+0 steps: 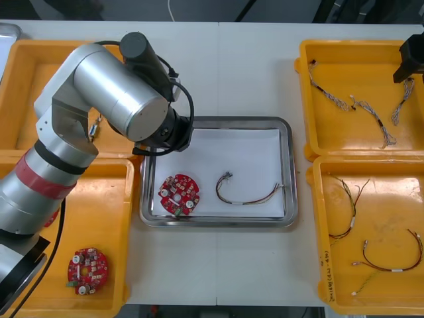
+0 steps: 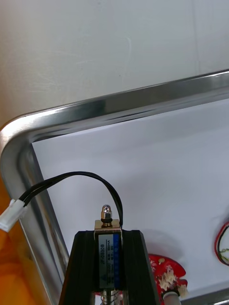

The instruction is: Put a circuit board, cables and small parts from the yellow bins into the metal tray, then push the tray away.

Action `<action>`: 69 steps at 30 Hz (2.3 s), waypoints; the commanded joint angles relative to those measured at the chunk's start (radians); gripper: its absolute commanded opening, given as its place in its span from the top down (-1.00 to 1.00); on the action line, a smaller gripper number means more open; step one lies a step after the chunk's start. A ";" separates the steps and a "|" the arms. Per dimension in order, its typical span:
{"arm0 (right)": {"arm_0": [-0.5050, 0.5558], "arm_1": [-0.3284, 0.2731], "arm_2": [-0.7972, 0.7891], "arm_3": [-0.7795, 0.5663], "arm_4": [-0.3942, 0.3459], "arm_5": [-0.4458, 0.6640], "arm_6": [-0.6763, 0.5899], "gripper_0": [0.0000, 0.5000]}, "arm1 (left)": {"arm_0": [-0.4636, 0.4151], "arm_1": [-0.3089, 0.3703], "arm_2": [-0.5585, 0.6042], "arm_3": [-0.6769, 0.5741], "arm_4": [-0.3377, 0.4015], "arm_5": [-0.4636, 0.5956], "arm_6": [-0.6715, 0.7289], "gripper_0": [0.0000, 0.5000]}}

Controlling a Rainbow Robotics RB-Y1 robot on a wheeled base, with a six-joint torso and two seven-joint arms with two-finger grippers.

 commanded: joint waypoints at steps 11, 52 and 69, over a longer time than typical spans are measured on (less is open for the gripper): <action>-0.158 -0.106 -0.029 0.292 0.057 -0.243 -0.105 -1.00 | -0.029 -0.023 -0.055 0.070 -0.048 -0.069 0.087 0.96; -0.270 -0.157 -0.072 0.879 0.077 -0.755 -0.192 -1.00 | -0.029 0.020 0.098 -0.101 0.014 0.097 0.114 -1.00; -0.225 -0.172 -0.072 0.962 0.023 -0.912 -0.195 -1.00 | -0.029 0.158 0.371 -0.227 0.161 0.262 0.080 -1.00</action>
